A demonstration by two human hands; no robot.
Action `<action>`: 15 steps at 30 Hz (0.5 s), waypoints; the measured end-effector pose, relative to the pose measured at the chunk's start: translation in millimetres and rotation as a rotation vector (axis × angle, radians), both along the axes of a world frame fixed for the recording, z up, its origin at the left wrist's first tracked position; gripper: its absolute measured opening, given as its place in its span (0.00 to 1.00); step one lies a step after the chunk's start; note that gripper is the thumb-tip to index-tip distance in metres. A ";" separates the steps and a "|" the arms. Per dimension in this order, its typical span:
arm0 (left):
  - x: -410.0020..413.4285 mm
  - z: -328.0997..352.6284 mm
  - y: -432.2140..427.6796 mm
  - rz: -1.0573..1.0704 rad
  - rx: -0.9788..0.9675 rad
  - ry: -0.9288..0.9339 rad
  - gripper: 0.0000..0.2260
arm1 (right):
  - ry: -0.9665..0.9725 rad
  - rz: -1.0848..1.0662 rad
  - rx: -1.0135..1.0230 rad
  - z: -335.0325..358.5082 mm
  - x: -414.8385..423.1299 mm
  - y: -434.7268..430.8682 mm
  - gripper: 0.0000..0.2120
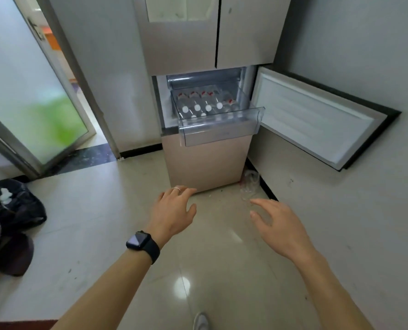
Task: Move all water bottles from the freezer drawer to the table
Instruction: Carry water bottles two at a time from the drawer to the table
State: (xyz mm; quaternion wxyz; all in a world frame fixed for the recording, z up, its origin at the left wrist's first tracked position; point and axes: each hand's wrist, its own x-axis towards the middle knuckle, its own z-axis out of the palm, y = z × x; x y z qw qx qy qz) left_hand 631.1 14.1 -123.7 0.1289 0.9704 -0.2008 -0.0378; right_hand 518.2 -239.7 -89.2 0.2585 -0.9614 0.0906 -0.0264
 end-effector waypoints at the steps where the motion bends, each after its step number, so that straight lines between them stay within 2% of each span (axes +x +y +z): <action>1: 18.7 0.0 -13.0 -0.015 0.000 0.004 0.22 | -0.001 -0.018 0.002 -0.6 14.2 -11.3 0.18; 8: 132.6 -3.6 -100.6 -0.113 0.015 0.014 0.23 | 0.025 -0.072 0.037 -13.5 112.2 -87.4 0.19; 15: 251.1 -16.5 -168.0 -0.012 0.006 0.039 0.22 | 0.049 0.001 0.111 -36.6 250.6 -159.5 0.21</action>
